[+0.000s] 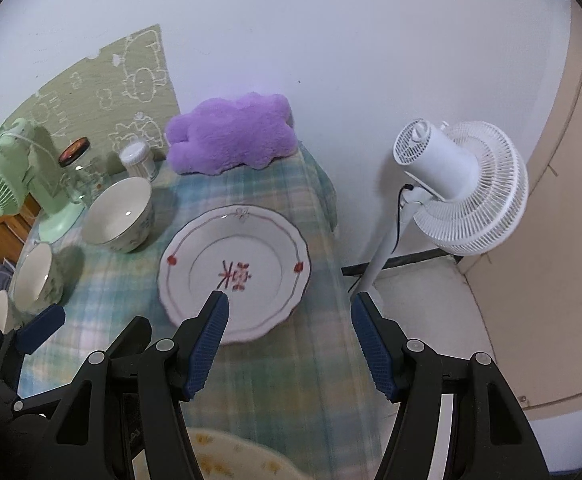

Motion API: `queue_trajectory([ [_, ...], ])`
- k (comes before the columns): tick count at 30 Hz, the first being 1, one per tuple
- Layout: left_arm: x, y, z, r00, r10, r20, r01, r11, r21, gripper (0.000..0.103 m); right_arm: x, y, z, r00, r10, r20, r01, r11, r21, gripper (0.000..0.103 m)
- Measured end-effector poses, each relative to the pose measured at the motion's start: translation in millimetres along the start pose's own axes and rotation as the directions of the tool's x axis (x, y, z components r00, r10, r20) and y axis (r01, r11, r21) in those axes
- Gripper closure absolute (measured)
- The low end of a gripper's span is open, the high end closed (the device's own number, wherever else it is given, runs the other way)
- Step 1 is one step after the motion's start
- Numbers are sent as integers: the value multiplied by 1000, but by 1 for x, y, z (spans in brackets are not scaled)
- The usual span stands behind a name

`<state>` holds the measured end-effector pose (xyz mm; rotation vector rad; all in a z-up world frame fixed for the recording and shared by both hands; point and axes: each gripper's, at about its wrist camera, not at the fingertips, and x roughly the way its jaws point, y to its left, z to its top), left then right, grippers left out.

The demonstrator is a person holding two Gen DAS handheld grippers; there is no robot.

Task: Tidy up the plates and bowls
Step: 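Move the left gripper to the rim of the red-rimmed white plate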

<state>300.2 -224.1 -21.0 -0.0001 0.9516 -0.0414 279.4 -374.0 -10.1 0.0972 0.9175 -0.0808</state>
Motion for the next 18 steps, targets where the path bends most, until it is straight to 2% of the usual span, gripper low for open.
queue_trajectory([
  [9, 54, -8, 22, 998, 50, -33, -51, 998, -28, 20, 60, -5, 27, 999, 25, -25, -26, 1000, -13, 36],
  [18, 98, -6, 25, 994, 76, -84, -77, 997, -20, 26, 112, -7, 40, 996, 39, -74, -40, 999, -17, 37],
])
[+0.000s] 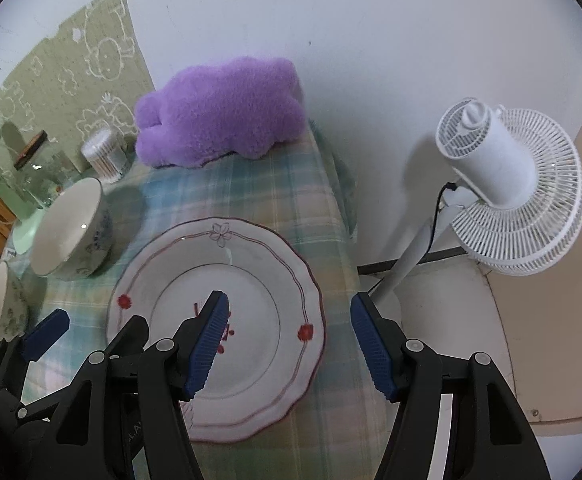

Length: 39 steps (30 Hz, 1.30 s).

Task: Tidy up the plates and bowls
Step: 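Move the left gripper to the rim of the red-rimmed white plate, then close the left gripper on the red-rimmed white plate's rim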

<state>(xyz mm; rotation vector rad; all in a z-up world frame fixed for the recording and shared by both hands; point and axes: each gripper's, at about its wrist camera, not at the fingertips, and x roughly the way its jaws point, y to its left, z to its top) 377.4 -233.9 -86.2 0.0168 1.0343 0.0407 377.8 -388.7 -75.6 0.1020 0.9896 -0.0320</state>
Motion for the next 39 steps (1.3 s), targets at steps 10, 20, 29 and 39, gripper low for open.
queue_trajectory([
  [10, 28, 2, 0, 998, -38, -55, 38, 999, -15, 49, 33, 6, 2, 999, -4, -34, 3, 999, -33, 61],
  [20, 27, 3, 3, 997, -43, -59, 43, 999, 0, 50, 31, 11, 4, 998, -60, -29, 58, 997, -60, 52],
  [29, 37, -1, 0, 998, -19, -66, 21, 999, 39, 52, 47, 2, 1, 996, -41, -75, 38, 998, -43, 54],
  [39, 27, 23, -14, 995, 36, -98, -32, 999, 43, 52, 38, 22, -14, 992, -13, -126, 1, 996, -90, 56],
])
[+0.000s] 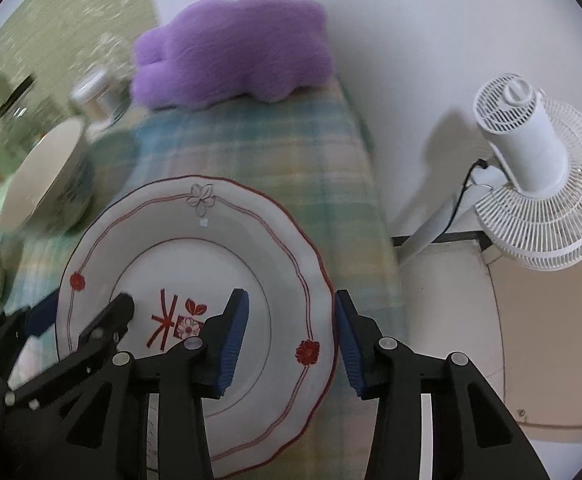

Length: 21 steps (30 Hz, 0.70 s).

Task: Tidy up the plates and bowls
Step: 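Close the left gripper on the red-rimmed white plate's rim, then lift the red-rimmed plate with the left gripper over the yellow-flower stack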

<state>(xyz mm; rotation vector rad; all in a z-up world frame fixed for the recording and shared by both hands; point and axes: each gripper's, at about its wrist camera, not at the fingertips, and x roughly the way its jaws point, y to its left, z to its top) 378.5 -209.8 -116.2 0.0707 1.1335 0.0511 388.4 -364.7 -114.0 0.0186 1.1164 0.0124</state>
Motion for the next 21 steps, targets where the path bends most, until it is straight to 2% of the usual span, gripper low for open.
queue_trajectory([
  [8, -7, 17, -22, 999, 22, -35, -22, 1000, 8, 52, -9, 23, -19, 998, 47, -51, -48, 999, -22, 56],
  [13, -4, 17, -22, 1000, 24, -13, -25, 1000, -8, 51, -2, 31, -17, 999, 21, -46, -23, 999, -45, 54],
  [21, -16, 18, -24, 1000, 7, 16, -7, 1000, 7, 51, -9, 30, -20, 1000, -13, -26, 12, 999, -32, 61],
])
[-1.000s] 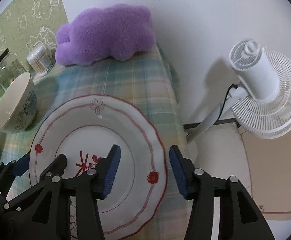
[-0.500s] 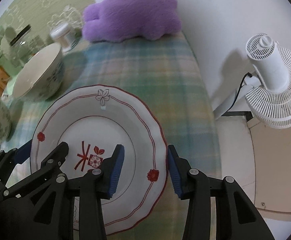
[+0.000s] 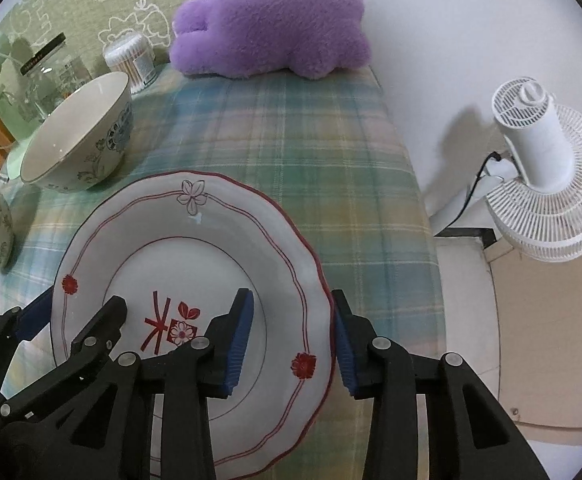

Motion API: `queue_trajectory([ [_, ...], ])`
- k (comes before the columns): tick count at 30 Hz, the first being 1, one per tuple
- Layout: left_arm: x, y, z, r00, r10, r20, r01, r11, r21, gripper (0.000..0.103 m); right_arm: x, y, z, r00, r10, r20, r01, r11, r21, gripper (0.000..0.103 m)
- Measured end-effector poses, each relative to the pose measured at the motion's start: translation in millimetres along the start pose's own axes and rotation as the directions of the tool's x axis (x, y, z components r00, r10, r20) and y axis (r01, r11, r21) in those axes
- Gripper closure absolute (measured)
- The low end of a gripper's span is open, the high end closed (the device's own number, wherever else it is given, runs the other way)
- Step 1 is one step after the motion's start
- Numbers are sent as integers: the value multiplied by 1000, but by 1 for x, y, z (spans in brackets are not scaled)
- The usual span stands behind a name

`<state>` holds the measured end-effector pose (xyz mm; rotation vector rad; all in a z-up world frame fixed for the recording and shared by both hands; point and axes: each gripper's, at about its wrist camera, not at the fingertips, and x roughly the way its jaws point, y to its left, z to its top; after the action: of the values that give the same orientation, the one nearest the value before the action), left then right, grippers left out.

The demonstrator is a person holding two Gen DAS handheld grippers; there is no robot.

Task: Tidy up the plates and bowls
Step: 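Lift the red-rimmed plate with the left gripper over the yellow-flower stack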

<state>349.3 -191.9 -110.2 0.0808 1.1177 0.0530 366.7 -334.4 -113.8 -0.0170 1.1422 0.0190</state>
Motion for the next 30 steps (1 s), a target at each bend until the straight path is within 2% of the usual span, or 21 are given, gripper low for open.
queue_trajectory([
  [9, -52, 6, -10, 998, -33, 62, 32, 999, 24, 52, -50, 1, -17, 998, -33, 48, 32, 999, 30, 61],
  [18, -98, 12, -36, 991, -63, 120, 56, 997, 62, 52, -106, 10, -50, 992, -72, 105, 66, 996, 60, 61],
  [26, -127, 18, -72, 987, -87, 133, 77, 994, 78, 51, -142, 18, -84, 988, -91, 123, 81, 993, 81, 61],
  [30, -132, 14, -94, 987, -112, 113, 101, 990, 100, 51, -156, 18, -109, 987, -109, 115, 98, 990, 101, 61],
])
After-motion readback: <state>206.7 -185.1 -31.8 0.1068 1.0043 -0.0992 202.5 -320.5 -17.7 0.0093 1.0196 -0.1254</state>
